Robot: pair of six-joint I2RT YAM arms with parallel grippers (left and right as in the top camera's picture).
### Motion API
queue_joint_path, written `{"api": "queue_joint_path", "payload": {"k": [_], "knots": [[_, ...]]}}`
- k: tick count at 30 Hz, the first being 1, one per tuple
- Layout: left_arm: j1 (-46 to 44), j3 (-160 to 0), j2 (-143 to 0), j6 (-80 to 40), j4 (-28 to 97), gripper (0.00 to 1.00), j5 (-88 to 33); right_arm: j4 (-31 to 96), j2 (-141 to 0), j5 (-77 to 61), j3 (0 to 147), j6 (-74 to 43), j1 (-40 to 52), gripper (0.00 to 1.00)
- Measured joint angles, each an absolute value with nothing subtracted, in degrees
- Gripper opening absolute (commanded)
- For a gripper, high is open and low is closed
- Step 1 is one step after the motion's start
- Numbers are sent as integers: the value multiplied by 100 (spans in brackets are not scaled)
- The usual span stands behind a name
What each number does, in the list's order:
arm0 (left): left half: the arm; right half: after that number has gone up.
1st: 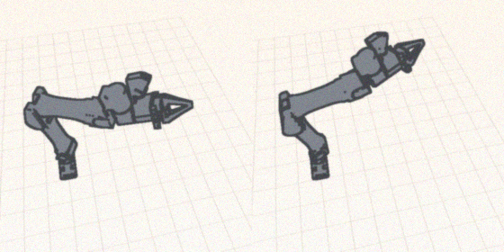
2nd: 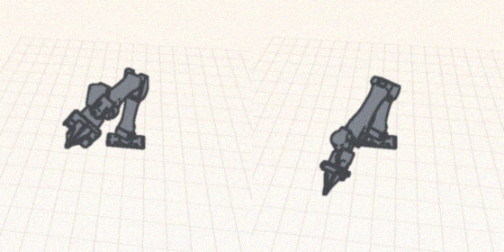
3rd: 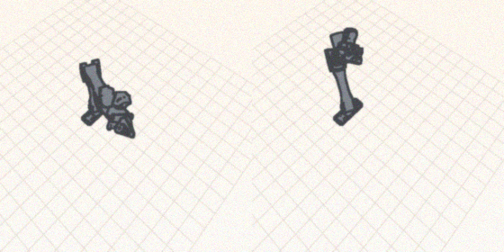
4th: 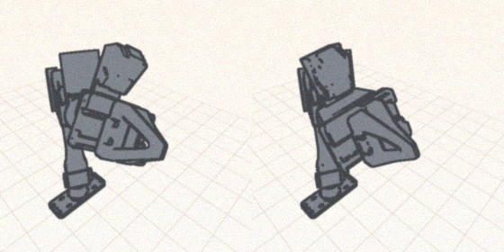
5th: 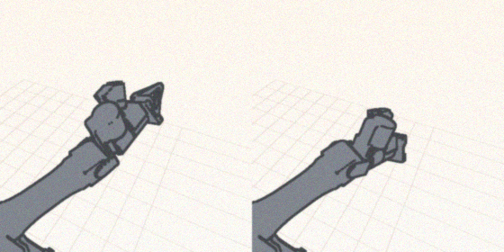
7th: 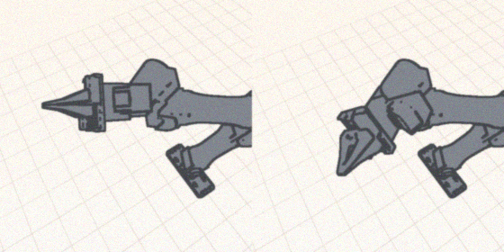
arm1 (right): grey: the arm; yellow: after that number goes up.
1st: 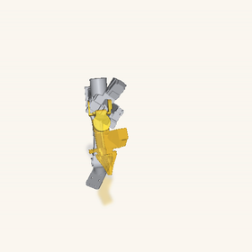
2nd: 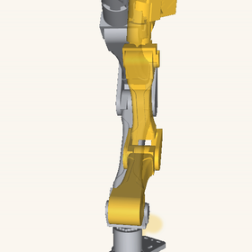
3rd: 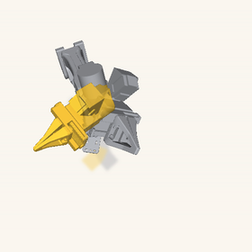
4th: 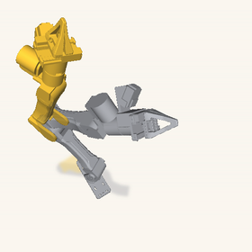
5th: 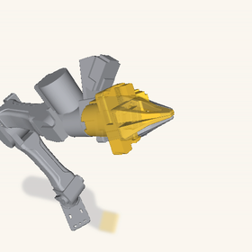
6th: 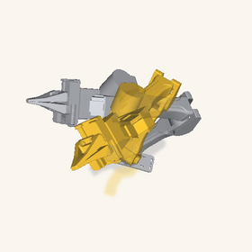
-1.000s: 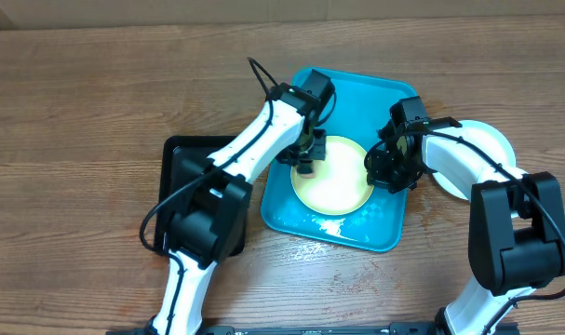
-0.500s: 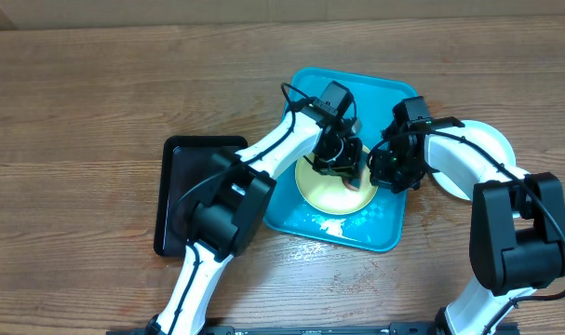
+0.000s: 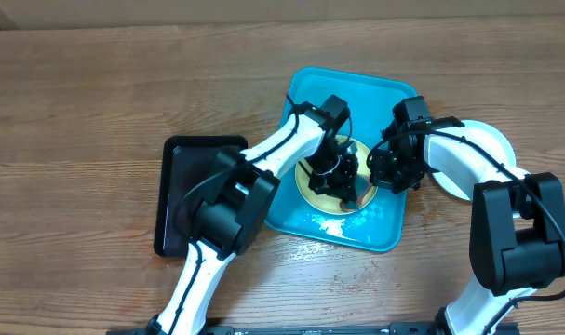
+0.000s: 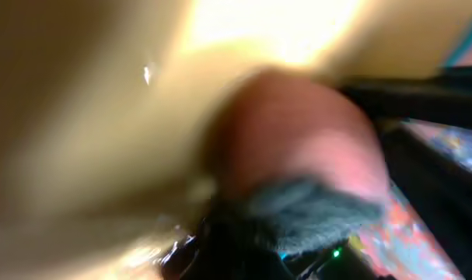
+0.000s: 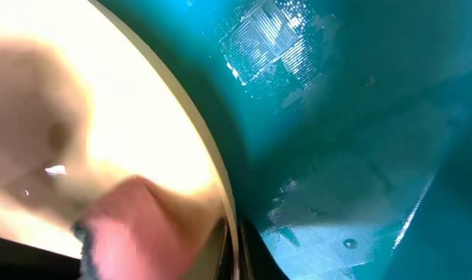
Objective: Clean dirty plates on tray and stack at the side
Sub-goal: 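Scrub the yellow plate with the sponge while the right gripper holds it, then return the sponge to the black tray with the left gripper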
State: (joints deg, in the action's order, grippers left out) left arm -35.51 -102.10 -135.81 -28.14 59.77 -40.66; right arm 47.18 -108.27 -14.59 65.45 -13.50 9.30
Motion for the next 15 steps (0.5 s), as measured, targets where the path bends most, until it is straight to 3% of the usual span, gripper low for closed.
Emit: {"api": "queue_joint_path", "payload": {"k": [9,15], "knots": [[-3240,-10200,-13076,-2934,6838,4,-2211,4718,-10827,-1461,6545,-1352,930,4],[-3017,-10132,-11931,-2943,6914,5,-1393,4724,-10827,-1463,6545,-1350,932,4]]}}
